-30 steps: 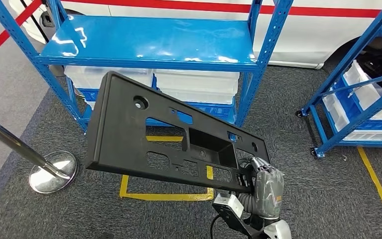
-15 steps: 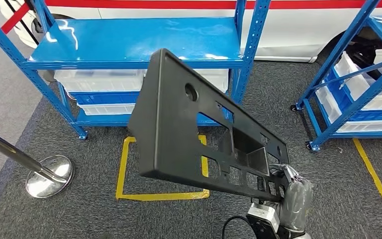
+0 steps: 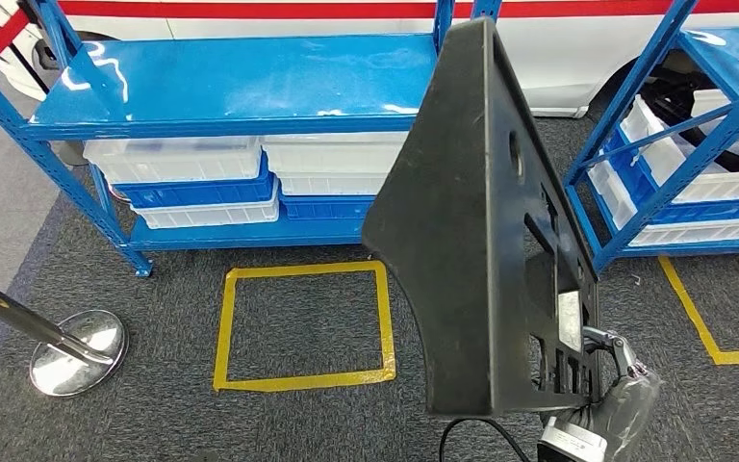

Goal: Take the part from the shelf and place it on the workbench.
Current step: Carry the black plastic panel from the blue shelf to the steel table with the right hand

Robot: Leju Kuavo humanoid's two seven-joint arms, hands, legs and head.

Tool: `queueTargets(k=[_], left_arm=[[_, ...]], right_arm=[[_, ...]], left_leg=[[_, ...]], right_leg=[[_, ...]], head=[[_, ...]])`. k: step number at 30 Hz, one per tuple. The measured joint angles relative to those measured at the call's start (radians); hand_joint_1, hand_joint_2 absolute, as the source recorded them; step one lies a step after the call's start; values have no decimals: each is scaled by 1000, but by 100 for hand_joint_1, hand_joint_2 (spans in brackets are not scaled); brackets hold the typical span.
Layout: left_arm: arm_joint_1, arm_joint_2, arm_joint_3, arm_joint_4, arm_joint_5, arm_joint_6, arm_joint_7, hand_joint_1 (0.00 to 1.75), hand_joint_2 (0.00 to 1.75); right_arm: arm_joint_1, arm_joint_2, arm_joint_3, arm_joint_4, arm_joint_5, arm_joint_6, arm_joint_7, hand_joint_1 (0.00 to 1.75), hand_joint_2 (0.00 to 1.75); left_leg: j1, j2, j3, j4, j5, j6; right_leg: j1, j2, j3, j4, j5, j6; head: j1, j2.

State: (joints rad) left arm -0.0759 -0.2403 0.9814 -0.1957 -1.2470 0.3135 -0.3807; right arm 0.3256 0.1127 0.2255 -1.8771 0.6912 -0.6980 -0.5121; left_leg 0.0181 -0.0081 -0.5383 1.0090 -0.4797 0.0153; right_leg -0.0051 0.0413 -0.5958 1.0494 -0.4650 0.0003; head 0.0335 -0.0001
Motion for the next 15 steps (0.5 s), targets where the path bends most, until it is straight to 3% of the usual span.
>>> queueTargets(k=[7, 9, 10, 12, 13, 14, 15], left_arm=[[0, -1, 0, 0, 0, 0, 0, 0, 175], [-1, -1, 0, 0, 0, 1, 0, 0, 175], [-1, -1, 0, 0, 0, 1, 0, 0, 175], [1, -1, 0, 0, 0, 1, 0, 0, 175], [1, -1, 0, 0, 0, 1, 0, 0, 175], [2, -2, 1, 0, 0, 1, 0, 0, 175], [1, -3, 1, 0, 0, 1, 0, 0, 175]], right_arm=[[2, 1, -3, -2, -2, 0, -3, 171, 175], [3, 4, -7, -4, -4, 0, -6, 171, 175], [4, 6, -10, -6, -6, 0, -9, 171, 175], [7, 13, -18, -10, -15, 0, -21, 171, 175], [10, 17, -24, -11, -20, 0, -27, 171, 175], [12, 22, -29, -13, -25, 0, -34, 171, 175], [14, 28, -33, -15, -27, -1, -37, 171, 175]], left_leg=[[3, 4, 2, -4, 4, 1], [2, 6, 2, -7, 6, 4], [2, 8, 2, -8, 7, 7], [1, 16, -2, -8, 9, 12], [1, 23, -4, -6, 9, 11], [1, 32, -6, 0, 5, 5], [2, 41, -5, 3, 3, -7]], right_leg=[[0, -2, 0, 4, -3, 2], [0, -9, -8, 18, -16, 4], [0, -13, -16, 35, -30, 5], [-3, -25, -68, 147, -93, 12], [-7, -29, -86, 191, -105, 17], [-9, -40, -74, 175, -97, 21], [-9, -45, -46, 119, -67, 17]], head=[[0, 0], [1, 0], [1, 0], [1, 0], [1, 0], [1, 0], [1, 0]])
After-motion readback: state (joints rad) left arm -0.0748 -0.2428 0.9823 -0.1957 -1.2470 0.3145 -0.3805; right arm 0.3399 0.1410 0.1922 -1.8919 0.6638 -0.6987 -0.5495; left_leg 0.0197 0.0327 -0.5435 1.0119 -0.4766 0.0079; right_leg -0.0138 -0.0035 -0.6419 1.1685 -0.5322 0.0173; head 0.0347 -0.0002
